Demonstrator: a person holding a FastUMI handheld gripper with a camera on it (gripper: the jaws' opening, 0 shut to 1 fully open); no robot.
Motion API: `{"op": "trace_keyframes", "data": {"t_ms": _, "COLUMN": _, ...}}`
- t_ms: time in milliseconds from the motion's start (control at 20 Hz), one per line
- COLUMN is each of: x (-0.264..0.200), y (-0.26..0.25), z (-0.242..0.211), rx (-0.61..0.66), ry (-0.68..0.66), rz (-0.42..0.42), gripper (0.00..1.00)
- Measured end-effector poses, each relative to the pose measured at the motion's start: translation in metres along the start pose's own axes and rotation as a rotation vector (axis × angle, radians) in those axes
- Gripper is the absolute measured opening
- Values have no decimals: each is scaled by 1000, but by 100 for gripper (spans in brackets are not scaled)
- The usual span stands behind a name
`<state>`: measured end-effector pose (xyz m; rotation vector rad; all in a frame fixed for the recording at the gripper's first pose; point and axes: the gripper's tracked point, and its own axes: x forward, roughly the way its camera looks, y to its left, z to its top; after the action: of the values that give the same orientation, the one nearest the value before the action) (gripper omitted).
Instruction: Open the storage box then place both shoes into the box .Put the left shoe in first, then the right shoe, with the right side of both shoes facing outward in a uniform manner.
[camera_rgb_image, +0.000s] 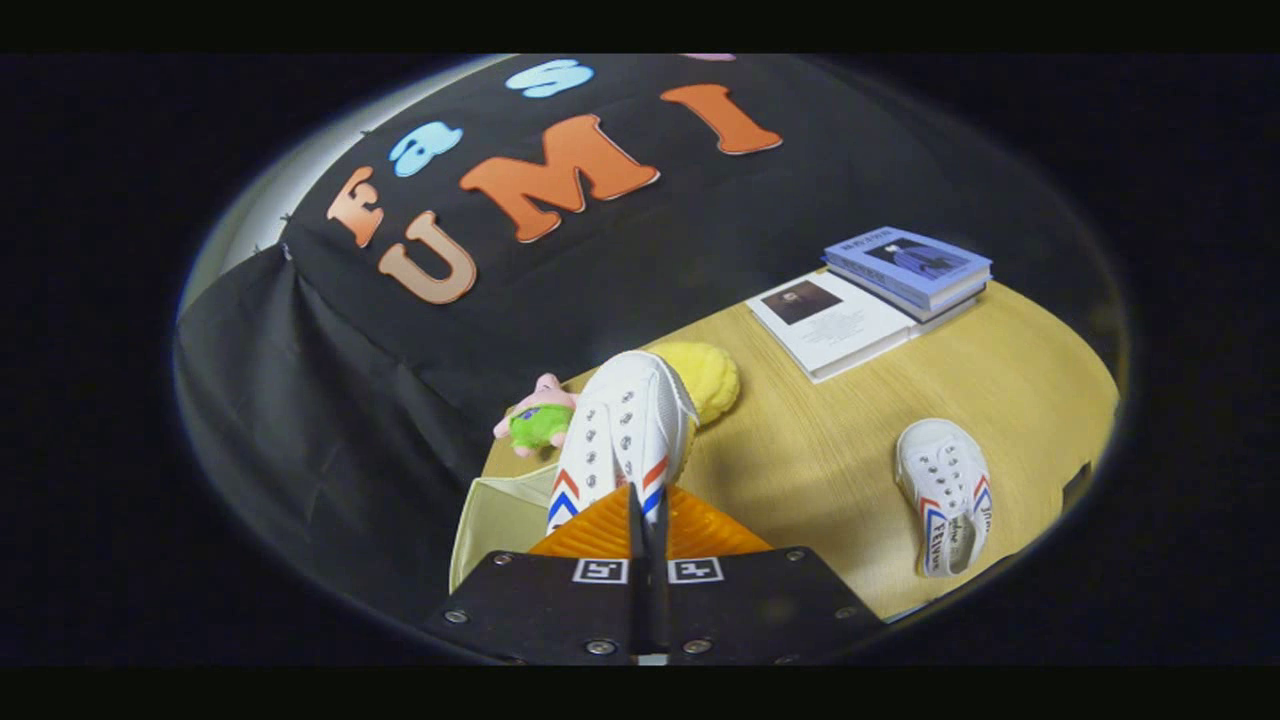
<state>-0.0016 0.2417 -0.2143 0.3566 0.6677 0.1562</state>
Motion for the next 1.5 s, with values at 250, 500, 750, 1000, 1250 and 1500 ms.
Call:
{"op": "trace_keyframes", "data": {"t_ms": 250, "x": 2, "y": 59, "z": 5, "rx": -49, "ry": -9, "rz": 75, "gripper": 0}}
{"op": "trace_keyframes", "data": {"t_ms": 500, "x": 14, "y": 99, "z": -17, "rx": -85, "ry": 27, "rz": 122, "gripper": 0}}
{"op": "trace_keyframes", "data": {"t_ms": 750, "x": 32, "y": 136, "z": -61, "rx": -93, "ry": 94, "rz": 145, "gripper": 0}}
{"op": "trace_keyframes", "data": {"t_ms": 1000, "x": 46, "y": 153, "z": -104, "rx": -127, "ry": 121, "rz": 124, "gripper": 0}}
{"op": "trace_keyframes", "data": {"t_ms": 1250, "x": 37, "y": 161, "z": -134, "rx": -170, "ry": 169, "rz": 133, "gripper": 1}}
{"op": "trace_keyframes", "data": {"t_ms": 1500, "x": 22, "y": 175, "z": -134, "rx": -131, "ry": 220, "rz": 212, "gripper": 18}}
